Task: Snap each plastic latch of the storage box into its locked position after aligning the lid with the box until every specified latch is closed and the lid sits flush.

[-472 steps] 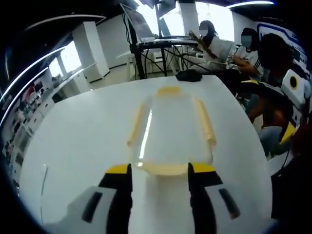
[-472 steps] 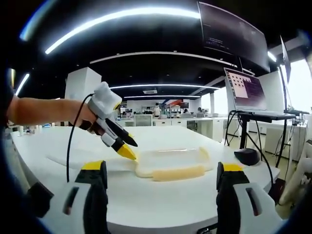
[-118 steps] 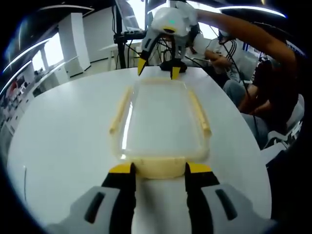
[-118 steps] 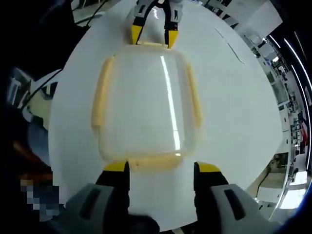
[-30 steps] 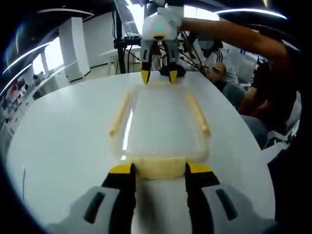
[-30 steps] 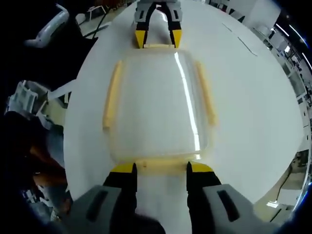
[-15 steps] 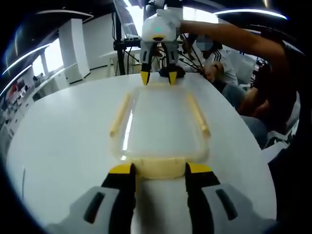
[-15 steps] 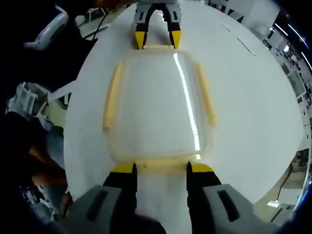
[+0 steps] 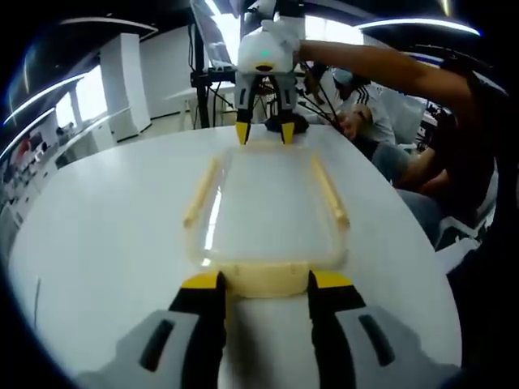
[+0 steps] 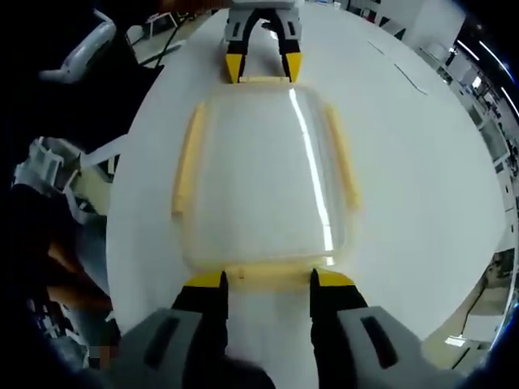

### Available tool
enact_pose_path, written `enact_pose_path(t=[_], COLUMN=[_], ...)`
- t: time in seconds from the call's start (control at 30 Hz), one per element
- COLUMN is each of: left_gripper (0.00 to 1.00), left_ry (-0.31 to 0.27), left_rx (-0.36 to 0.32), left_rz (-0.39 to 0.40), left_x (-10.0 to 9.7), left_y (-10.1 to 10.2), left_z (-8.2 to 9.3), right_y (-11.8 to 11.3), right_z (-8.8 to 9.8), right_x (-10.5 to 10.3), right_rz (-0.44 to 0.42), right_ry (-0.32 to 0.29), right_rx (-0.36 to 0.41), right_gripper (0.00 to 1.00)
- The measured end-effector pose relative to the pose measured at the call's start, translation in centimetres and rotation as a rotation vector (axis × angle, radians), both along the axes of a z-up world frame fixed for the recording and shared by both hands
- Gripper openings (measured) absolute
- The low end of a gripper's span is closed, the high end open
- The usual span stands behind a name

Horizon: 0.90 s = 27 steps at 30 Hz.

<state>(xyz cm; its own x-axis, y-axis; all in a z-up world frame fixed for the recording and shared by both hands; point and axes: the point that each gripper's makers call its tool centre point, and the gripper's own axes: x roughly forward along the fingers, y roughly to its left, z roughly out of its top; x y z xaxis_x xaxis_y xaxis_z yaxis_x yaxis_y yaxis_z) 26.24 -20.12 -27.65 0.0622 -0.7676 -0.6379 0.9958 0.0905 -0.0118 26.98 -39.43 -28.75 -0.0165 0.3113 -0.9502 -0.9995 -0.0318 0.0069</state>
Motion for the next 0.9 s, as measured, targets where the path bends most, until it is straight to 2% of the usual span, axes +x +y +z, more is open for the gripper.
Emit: enact_pose_path(t=[0.17, 0.53, 0.9], left_gripper=[0.39, 0.39, 0.38], left_ry=[-0.005, -0.003, -0.004], left_rx=[-0.003, 0.038, 0.069], left_rz=[-0.006, -0.009, -0.005], left_x=[0.01, 0.05, -0.05], left_y=[0.01, -0.05, 0.08], left_z=[0.03, 0.0, -0.19], right_y=[-0.08, -0.01, 0.16], right_z=[0.05, 0.1, -0.09], right_x=[0.18, 0.1, -0.01], right_rz=[0.0, -0.002, 0.01], right_ry=[0.001, 0.0, 0.0], right_rx=[0.0, 0.007, -0.023], right_gripper=[0.38, 0.38, 0.37])
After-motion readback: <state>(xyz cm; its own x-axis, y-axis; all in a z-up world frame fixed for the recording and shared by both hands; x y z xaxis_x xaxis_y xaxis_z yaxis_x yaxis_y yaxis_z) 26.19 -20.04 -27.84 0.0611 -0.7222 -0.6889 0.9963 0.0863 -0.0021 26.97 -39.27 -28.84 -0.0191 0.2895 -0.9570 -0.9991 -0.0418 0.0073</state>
